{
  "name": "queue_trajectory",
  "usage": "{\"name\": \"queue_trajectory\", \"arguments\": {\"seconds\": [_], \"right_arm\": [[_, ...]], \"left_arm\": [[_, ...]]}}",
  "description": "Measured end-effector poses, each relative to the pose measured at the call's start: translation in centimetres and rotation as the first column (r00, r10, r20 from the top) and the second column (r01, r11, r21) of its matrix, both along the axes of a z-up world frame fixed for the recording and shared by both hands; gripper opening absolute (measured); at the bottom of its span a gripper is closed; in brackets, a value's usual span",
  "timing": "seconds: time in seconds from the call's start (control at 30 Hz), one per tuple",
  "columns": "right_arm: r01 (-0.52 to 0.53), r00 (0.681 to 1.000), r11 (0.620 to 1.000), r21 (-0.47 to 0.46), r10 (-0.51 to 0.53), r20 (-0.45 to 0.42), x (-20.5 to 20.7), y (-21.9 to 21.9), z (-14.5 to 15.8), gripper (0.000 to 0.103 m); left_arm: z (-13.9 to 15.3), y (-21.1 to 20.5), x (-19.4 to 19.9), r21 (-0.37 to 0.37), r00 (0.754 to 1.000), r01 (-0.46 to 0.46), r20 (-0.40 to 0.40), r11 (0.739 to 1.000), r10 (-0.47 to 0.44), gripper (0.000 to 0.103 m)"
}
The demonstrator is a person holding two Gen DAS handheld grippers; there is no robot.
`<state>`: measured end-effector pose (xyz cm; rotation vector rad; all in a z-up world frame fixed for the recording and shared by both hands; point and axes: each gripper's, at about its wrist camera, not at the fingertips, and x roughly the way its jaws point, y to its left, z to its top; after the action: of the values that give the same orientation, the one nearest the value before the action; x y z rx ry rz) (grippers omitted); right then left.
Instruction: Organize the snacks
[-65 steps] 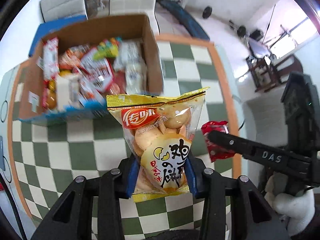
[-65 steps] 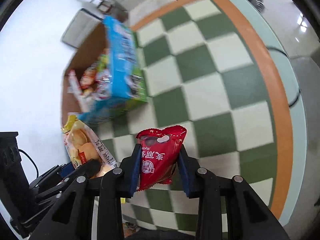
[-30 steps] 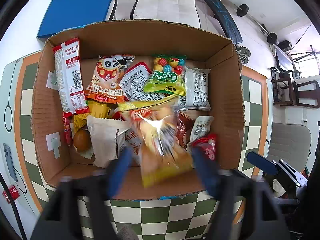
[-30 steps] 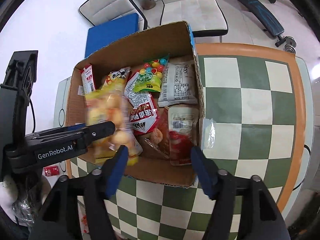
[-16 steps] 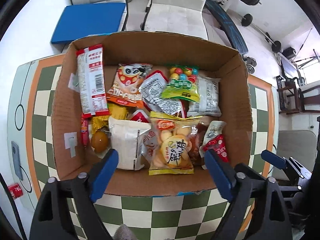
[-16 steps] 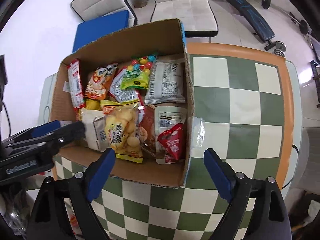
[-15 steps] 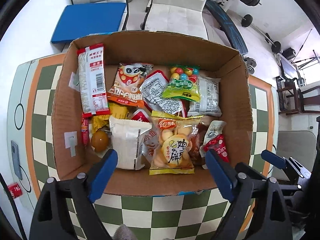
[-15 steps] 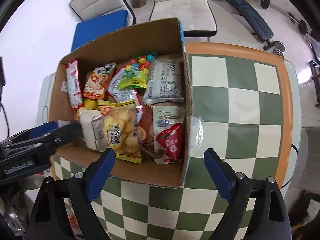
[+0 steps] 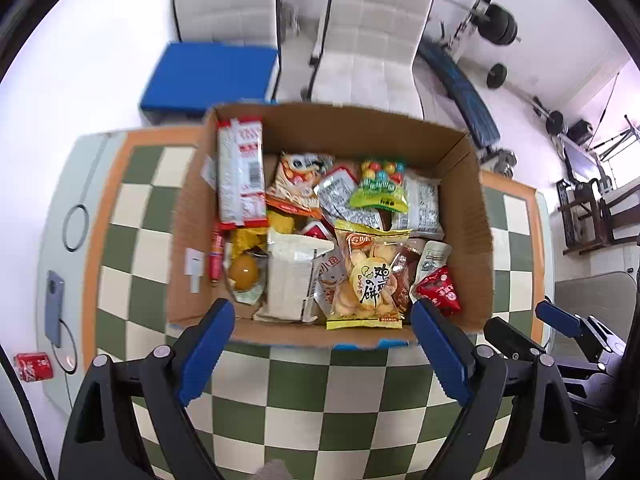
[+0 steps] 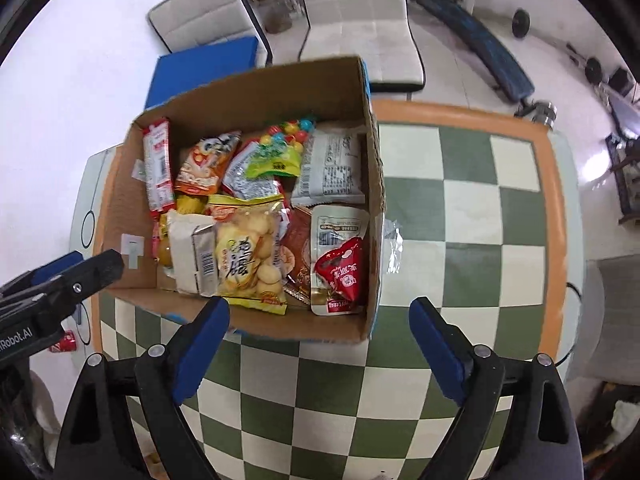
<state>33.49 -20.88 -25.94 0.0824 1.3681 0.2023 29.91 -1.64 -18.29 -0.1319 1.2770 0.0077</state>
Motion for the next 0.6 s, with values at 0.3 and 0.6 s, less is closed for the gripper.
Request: {"name": "queue_trajectory", "arguments": {"seconds": [0.3,0.6], "right_arm": [[-0.013,0.989,1.000,0.001,0.012,0.150,-7.1,0.8,6.7,0.094],[0.003,0.962,1.000,0.010,-0.005,0.272,-14.6,0.7,13.6,0.094]], "left_arm": [[6.2,0.1,-7.8,0.032,0.989,-0.029,0.148,0.999,0.024,0.090],[11.6,0.5,-14.8,0.069,0.967,-0.046,0.253,0.997,0.027,0.090]]}}
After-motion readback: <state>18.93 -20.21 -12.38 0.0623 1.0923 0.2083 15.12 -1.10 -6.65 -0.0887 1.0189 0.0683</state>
